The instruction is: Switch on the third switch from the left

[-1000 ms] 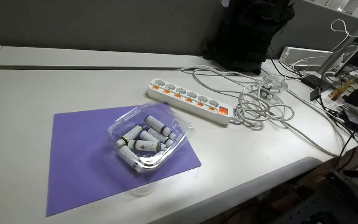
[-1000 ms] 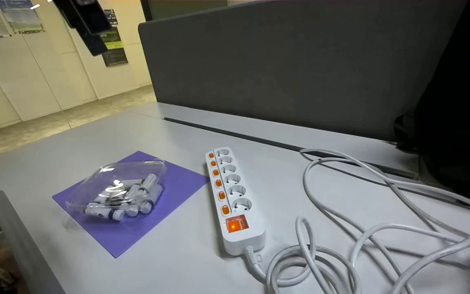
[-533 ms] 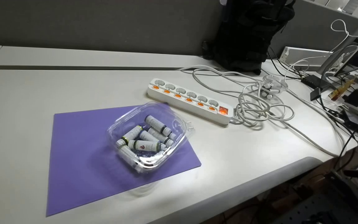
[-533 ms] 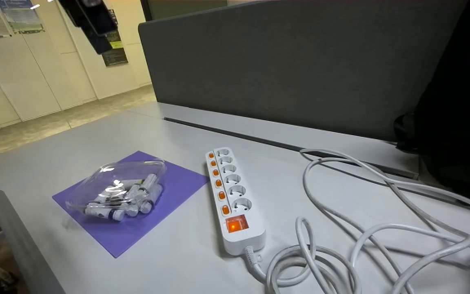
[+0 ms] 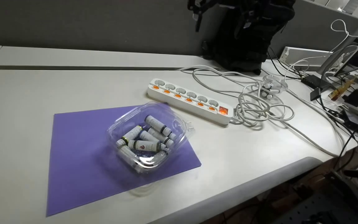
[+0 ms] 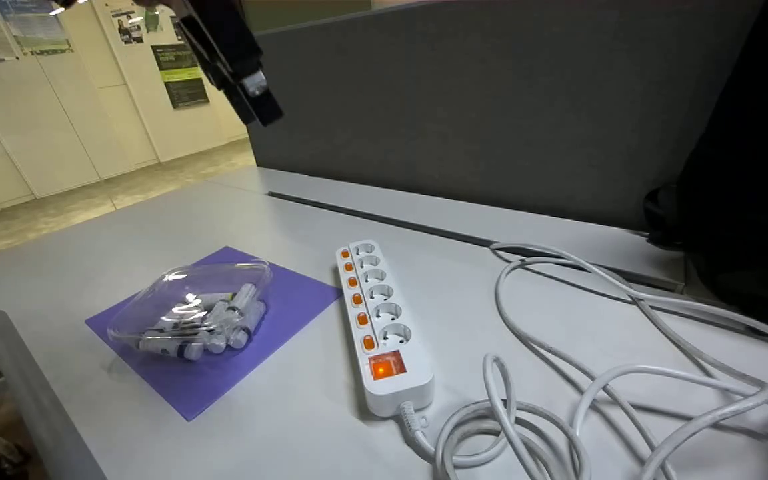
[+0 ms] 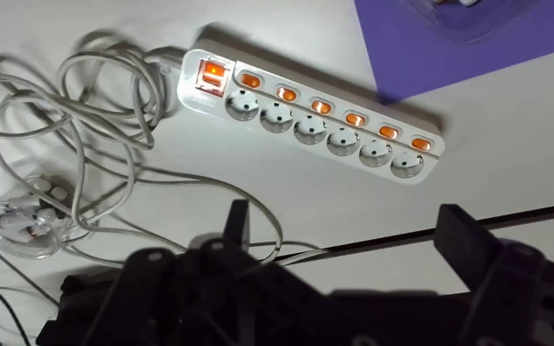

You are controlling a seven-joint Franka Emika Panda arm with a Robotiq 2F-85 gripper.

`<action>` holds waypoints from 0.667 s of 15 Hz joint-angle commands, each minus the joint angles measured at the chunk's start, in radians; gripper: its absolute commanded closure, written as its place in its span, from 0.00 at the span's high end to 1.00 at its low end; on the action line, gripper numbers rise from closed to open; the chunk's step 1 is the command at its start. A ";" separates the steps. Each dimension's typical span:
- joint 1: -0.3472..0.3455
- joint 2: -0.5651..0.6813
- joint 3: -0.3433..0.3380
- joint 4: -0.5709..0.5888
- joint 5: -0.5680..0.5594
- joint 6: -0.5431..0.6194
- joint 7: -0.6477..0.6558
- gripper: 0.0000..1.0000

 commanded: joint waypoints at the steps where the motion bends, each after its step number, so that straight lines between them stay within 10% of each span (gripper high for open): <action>1: 0.030 0.180 -0.059 0.098 -0.004 0.062 0.055 0.67; 10: 0.172 0.437 -0.213 0.248 0.132 0.128 -0.012 0.04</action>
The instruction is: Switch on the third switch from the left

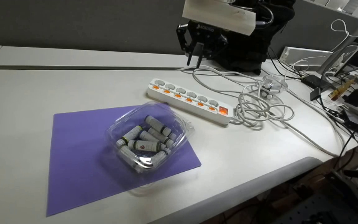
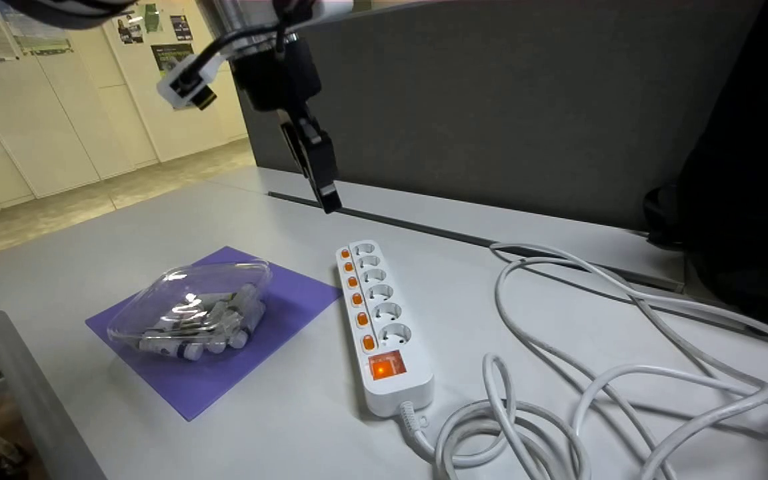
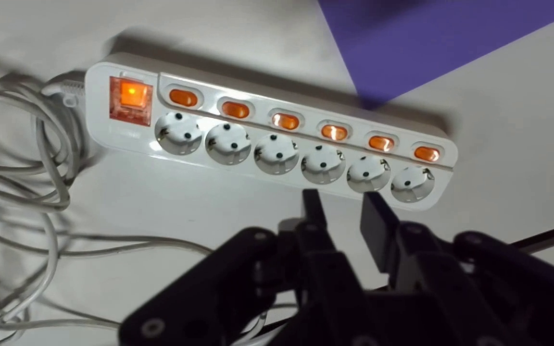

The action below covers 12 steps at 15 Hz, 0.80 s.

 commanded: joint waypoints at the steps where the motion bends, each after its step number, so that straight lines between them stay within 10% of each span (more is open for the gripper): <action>1: 0.069 0.075 -0.045 0.067 0.065 0.009 -0.027 0.01; 12: 0.129 0.138 -0.099 0.079 0.144 0.001 -0.065 0.00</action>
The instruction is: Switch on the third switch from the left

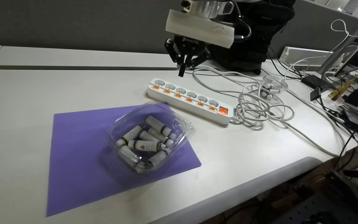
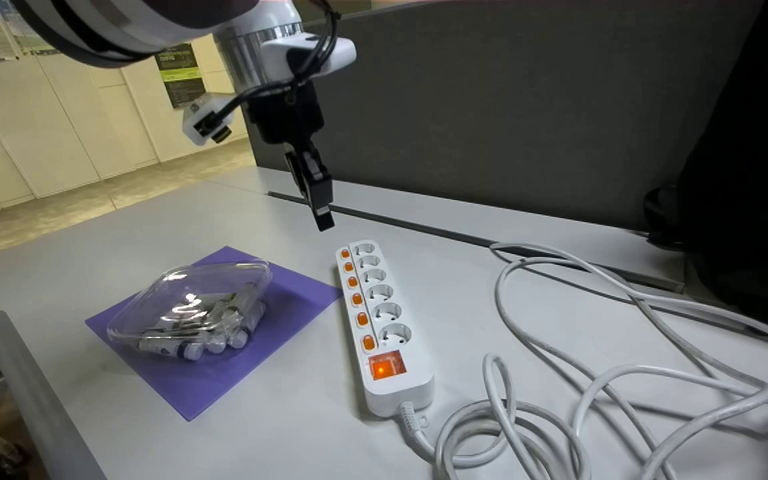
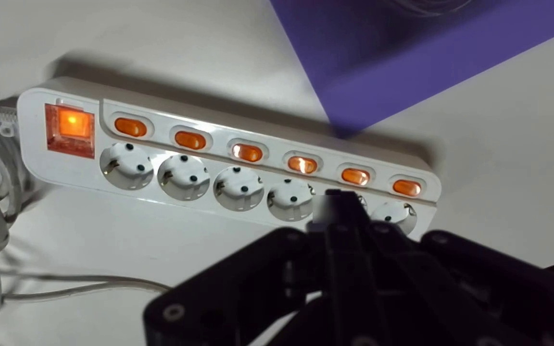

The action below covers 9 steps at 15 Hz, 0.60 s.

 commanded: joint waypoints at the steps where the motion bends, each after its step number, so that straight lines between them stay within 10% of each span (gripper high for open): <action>1: 0.003 0.033 -0.015 0.016 0.079 -0.014 -0.043 0.00; 9: -0.002 0.134 -0.035 0.054 0.231 0.005 -0.145 0.00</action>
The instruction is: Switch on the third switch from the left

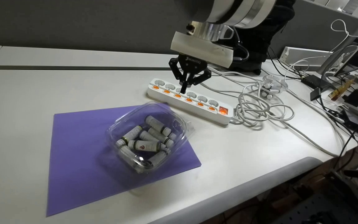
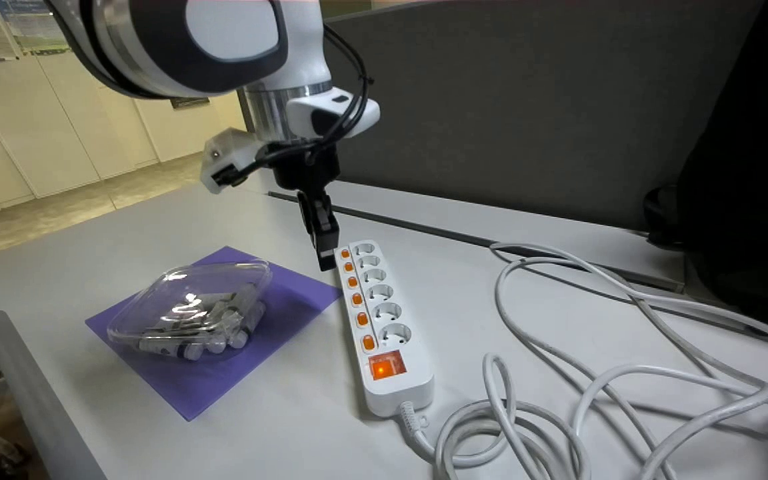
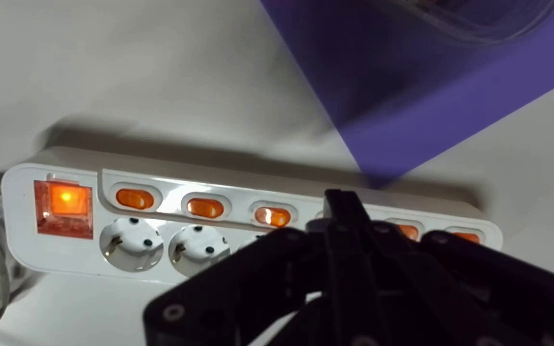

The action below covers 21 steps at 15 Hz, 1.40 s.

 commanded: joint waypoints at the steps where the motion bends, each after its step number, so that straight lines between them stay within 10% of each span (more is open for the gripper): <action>1: 0.014 0.043 -0.024 0.047 0.028 0.006 -0.014 0.00; 21: 0.083 0.178 -0.073 0.158 0.015 0.035 -0.006 0.00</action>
